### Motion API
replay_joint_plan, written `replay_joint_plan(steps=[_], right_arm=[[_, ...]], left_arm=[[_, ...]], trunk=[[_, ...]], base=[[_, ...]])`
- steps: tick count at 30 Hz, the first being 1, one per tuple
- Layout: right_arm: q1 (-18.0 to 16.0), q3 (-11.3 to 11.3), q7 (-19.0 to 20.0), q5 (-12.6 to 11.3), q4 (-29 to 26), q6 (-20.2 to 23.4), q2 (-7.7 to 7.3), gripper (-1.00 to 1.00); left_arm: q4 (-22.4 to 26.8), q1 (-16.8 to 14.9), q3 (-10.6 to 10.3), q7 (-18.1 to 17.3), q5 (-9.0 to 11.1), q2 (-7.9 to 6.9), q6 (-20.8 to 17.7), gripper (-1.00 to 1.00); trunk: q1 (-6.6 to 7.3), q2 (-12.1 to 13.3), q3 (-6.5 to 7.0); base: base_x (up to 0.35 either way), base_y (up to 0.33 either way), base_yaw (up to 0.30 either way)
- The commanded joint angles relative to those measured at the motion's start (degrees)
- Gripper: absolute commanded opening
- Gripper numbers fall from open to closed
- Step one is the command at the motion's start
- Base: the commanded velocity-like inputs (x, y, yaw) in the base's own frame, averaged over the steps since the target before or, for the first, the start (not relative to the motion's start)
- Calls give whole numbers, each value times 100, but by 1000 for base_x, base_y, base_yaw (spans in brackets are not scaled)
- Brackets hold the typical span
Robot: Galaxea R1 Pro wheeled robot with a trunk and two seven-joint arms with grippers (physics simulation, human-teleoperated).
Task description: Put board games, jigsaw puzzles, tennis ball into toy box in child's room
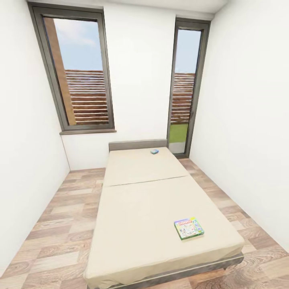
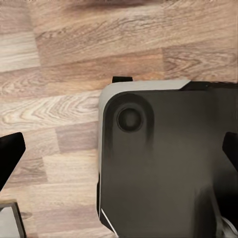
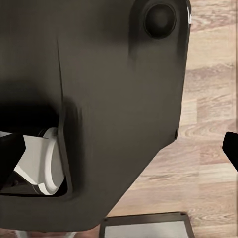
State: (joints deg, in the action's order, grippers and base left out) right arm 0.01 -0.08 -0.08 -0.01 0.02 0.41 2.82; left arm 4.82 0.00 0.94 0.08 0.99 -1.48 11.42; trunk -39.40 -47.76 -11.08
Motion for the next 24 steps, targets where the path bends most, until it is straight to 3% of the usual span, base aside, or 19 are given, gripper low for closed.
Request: replay_joint_plan(steps=[1, 10, 19, 24], right_arm=[[-1, -1, -1, 0, -2, 4, 0, 100], [-5, -25, -3, -20, -34, -21, 14, 100], [-2, -27, -5, -22, -687, -70, 13, 100], [-1, -32, -9, -24, -854, -321, 16, 100]], left_arm=[[2, 0, 7, 1, 10, 0, 13, 100], [441, -2, 11, 1, -3, 90, -87, 100], [686, -39, 7, 1, -19, 224, -265, 100], [708, -95, -1, 1, -19, 241, -226, 100]], trunk=[[22, 37, 13], [219, 398, 175], [417, 759, 336], [527, 960, 426]], base=[[0, 0, 0], [0, 0, 0], [0, 0, 0], [0, 0, 0]])
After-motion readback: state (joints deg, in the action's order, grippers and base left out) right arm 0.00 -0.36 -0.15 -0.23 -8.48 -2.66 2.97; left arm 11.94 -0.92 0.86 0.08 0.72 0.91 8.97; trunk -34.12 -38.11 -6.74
